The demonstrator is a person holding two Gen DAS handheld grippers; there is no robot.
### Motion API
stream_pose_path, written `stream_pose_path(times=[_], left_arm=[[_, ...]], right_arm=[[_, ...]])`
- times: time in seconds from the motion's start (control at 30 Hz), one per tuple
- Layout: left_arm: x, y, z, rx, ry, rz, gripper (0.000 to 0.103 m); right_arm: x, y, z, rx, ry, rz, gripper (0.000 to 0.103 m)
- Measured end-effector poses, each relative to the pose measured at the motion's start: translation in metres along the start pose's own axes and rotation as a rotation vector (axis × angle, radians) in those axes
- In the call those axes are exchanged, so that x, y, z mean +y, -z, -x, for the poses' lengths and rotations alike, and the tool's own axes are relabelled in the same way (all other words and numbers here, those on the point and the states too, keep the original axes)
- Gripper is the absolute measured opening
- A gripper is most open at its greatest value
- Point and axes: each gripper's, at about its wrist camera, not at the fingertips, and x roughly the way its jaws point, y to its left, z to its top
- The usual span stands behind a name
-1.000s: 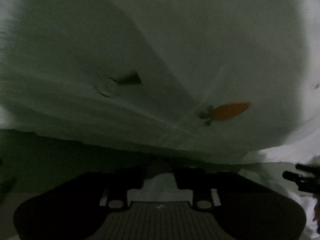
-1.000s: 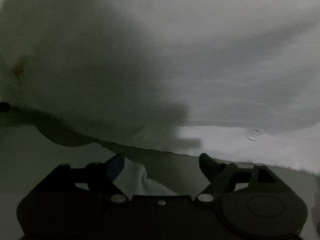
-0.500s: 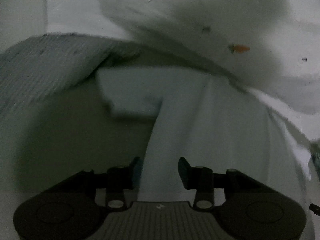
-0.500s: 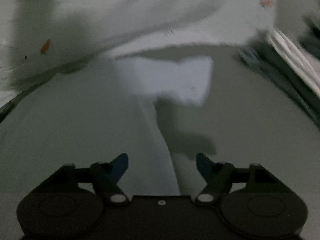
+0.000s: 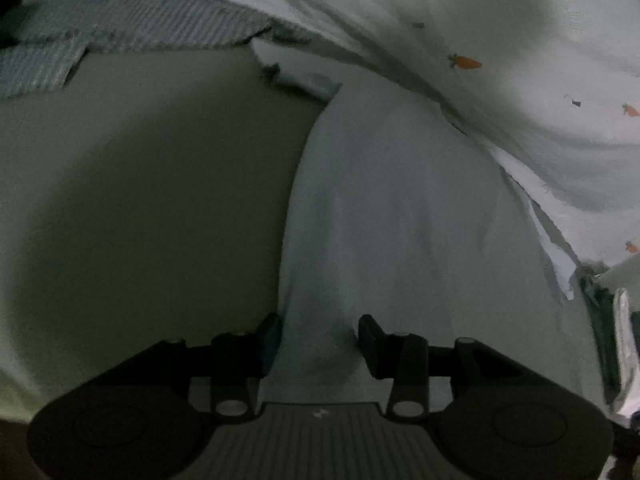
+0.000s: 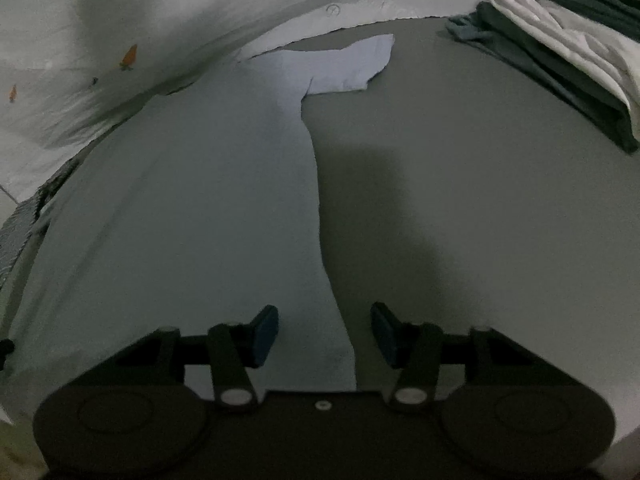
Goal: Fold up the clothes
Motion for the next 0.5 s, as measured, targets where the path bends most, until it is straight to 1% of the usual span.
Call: stream_pose_path(times=[0.03,0.07,0.1,0.13,0.17,0.2,0.27,0.3,0.33,0.37,0.4,0.43,0.47,0.5], left_arm=[[0.002,0.006,0.002,-0.004,0.0,0.022,0.027],[0.002,0.009,0.004,-0.011,0.005,0.036,0.015],[0.002,0.01,0.003,-0.013,0.013,0.051,0.011],[0.0,0.01,0.006,-0.021,0.021,0.061,0.007],[-0.002,0.01,0.01,-0.028,0.03,0.07,0.006],[-0.005,0.006,0.017,-0.035,0.052,0.084,0.006],[-0.011,-0.005,0.042,-0.089,0.138,0.127,0.006],[-0.014,-0.01,0.054,-0.115,0.175,0.147,0.006],[-0.016,-0.011,0.059,-0.127,0.167,0.156,0.008],[-0.017,-0.013,0.063,-0.138,0.154,0.16,0.008],[-0.019,-0.011,0.058,-0.128,0.096,0.134,0.009],[-0.019,-0.007,0.048,-0.094,0.031,0.089,0.011],[-0.018,-0.002,0.033,-0.031,-0.053,0.045,0.01],[-0.017,0.003,0.026,0.005,-0.101,0.031,0.005]], right_arm=[[-0.002,0.001,0.002,0.003,0.009,0.0,0.032],[-0.004,0.0,0.002,0.013,0.016,0.002,0.013],[-0.007,-0.001,0.002,0.03,-0.001,-0.001,0.004],[-0.011,-0.003,0.003,0.039,-0.041,-0.02,0.001],[-0.016,-0.005,0.009,0.027,-0.092,-0.065,0.001],[-0.022,-0.008,0.017,0.001,-0.157,-0.134,0.001],[-0.036,-0.014,0.036,-0.06,-0.289,-0.273,0.001],[-0.044,-0.015,0.047,-0.107,-0.358,-0.345,0.0],[-0.051,-0.015,0.056,-0.139,-0.402,-0.402,0.0],[-0.056,-0.015,0.059,-0.145,-0.39,-0.42,0.0],[-0.058,-0.016,0.057,-0.126,-0.331,-0.388,0.0],[-0.056,-0.016,0.049,-0.081,-0.239,-0.315,0.0],[-0.055,-0.016,0.039,-0.035,-0.149,-0.253,0.0],[-0.054,-0.014,0.031,-0.001,-0.074,-0.216,0.0]])
